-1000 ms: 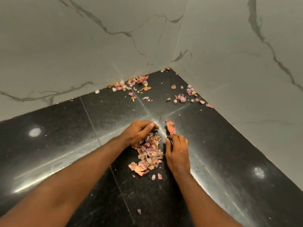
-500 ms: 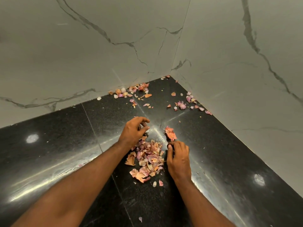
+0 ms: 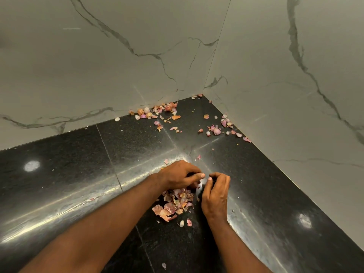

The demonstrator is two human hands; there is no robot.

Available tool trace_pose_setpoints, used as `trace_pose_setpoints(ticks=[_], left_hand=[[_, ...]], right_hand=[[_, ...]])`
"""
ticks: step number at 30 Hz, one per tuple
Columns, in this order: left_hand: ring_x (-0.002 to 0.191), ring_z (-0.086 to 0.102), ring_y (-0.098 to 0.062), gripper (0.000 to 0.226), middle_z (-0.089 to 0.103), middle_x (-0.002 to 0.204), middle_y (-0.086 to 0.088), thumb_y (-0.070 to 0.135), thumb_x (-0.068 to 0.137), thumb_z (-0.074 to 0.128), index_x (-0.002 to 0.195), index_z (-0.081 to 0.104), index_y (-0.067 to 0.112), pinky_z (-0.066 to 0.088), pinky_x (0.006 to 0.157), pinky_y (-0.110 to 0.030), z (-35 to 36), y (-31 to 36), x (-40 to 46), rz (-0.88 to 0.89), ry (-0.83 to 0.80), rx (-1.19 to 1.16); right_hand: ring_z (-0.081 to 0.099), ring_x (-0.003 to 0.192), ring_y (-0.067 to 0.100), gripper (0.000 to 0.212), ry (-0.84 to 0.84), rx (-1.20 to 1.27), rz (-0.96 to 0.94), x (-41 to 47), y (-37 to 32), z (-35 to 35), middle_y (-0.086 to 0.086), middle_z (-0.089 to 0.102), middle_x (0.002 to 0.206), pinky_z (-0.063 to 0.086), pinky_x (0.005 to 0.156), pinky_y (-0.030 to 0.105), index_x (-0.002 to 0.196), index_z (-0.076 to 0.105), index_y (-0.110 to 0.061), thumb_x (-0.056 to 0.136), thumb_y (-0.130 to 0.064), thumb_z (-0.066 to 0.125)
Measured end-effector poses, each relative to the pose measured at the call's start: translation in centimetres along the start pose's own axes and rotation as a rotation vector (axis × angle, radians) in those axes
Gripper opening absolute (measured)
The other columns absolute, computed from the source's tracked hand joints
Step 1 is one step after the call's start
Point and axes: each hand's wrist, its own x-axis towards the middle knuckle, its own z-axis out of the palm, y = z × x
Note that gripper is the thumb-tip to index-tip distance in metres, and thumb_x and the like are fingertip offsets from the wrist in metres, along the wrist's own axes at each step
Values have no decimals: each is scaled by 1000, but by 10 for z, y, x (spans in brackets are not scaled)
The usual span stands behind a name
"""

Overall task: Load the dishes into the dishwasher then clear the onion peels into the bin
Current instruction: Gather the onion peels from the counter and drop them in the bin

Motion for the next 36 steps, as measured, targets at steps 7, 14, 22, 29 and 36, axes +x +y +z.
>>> trace_pose_setpoints(ticks=[7,14,22,29,36], left_hand=[[100,71,4,52,78,110,12,58,107,37,117,77,27,59,86,-26,-27,7,-38,-83,218,-256],[121,64,2,69,60,144,5,74,101,21,131,68,33,55,103,-30,-16,-36,-100,-278,621,-510],[122,68,-27,88,72,129,-9,81,94,38,128,68,7,53,107,-52,-16,-41,-107,-339,832,-898],[107,74,-31,81,77,112,-12,77,97,39,114,73,5,59,97,-52,-16,-41,-108,-359,854,-884],[104,75,-32,68,77,107,-14,59,103,36,109,73,2,60,94,-54,-17,-43,-107,-361,823,-885]], right_hand=[[54,116,14,22,-89,-41,7,0,4,0,-9,53,125,52,97,43,129,53,-25,107,-24,50],[10,159,8,71,-430,-373,-76,-4,4,-1,-4,21,172,11,131,37,165,22,-27,105,-64,12],[37,149,0,53,-637,170,0,-37,-40,2,-18,43,160,34,123,34,155,43,-44,106,-60,32],[45,145,13,42,-388,67,51,44,-36,8,-2,51,157,35,123,46,148,55,-24,111,-39,41],[-10,158,9,67,-777,-408,-150,59,-15,24,-6,-8,171,-3,130,39,166,5,-24,109,-58,18]])
